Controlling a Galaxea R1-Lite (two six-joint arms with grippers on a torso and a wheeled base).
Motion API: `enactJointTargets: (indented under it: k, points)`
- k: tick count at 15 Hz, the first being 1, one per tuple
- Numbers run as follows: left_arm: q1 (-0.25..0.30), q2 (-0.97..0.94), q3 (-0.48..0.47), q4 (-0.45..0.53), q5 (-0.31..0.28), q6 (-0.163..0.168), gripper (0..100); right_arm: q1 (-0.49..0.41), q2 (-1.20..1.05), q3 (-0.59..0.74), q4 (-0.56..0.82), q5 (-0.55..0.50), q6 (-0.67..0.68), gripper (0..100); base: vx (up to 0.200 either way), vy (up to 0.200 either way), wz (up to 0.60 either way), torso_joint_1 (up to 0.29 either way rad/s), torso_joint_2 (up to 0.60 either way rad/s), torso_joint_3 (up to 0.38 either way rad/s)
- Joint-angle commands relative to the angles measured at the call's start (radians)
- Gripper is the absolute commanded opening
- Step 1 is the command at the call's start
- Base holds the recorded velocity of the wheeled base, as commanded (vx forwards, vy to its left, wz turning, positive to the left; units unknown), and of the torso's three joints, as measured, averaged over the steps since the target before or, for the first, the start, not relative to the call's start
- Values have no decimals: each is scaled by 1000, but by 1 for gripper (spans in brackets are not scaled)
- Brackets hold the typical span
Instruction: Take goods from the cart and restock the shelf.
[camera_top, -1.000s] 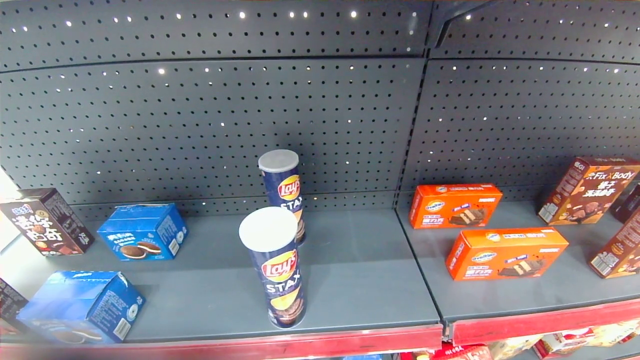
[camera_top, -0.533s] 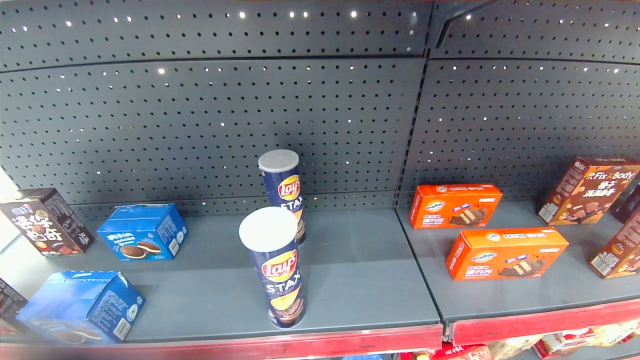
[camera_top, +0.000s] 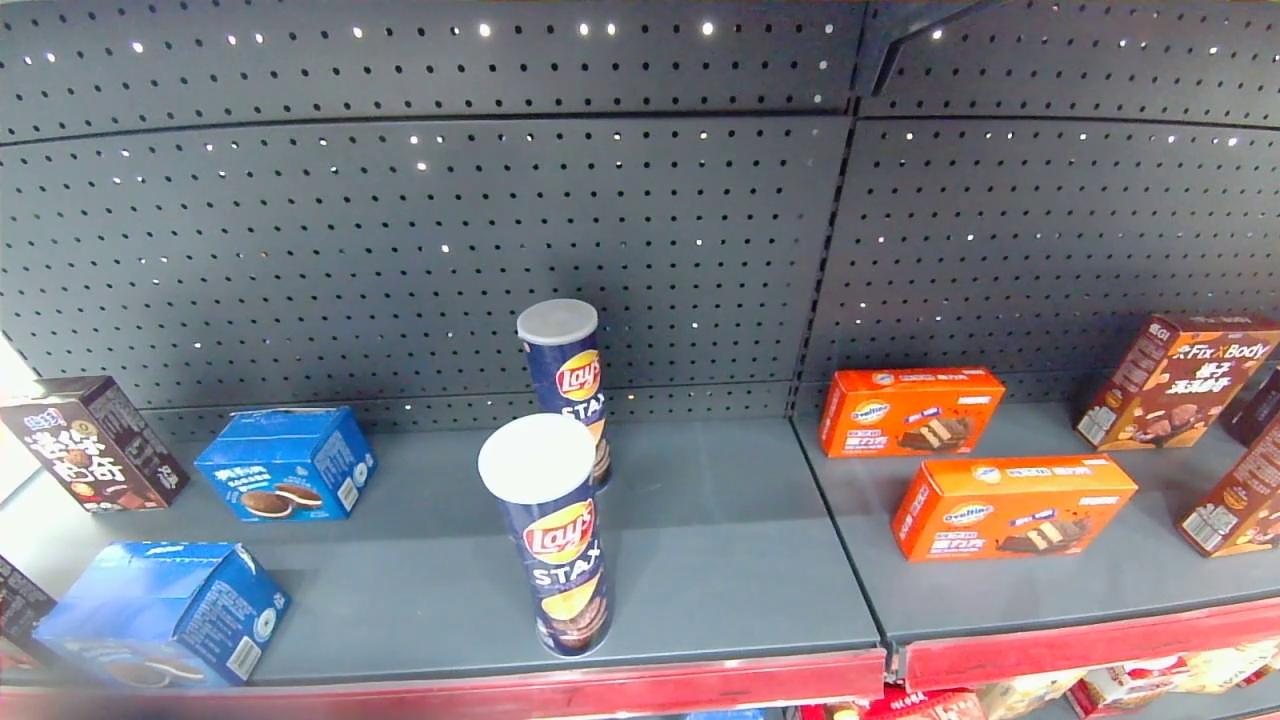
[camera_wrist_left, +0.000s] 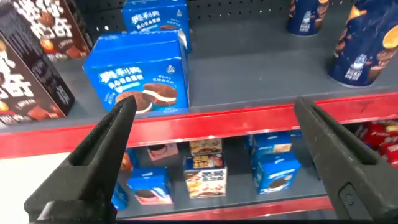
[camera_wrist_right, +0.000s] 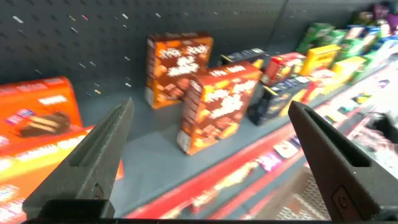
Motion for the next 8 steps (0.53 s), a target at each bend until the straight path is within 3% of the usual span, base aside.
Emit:
enactJointTargets:
  k: [1,3,6,8]
  points:
    - [0,3,0,2,2,-6,100,-25,-96,24,55,1,-6,100,0,0,0,0,0,0]
    - [0,3,0,2,0,-3,100,-37,-150,40,98,2,-6,100,0,0,0,0,0,0]
    - [0,3,0,2,0,-4,100,24,-119,-69,123,8,-11,100,0,0,0,0,0,0]
    - [0,3,0,2,0,-4,100,86,-109,-74,121,8,-8,100,0,0,0,0,0,0]
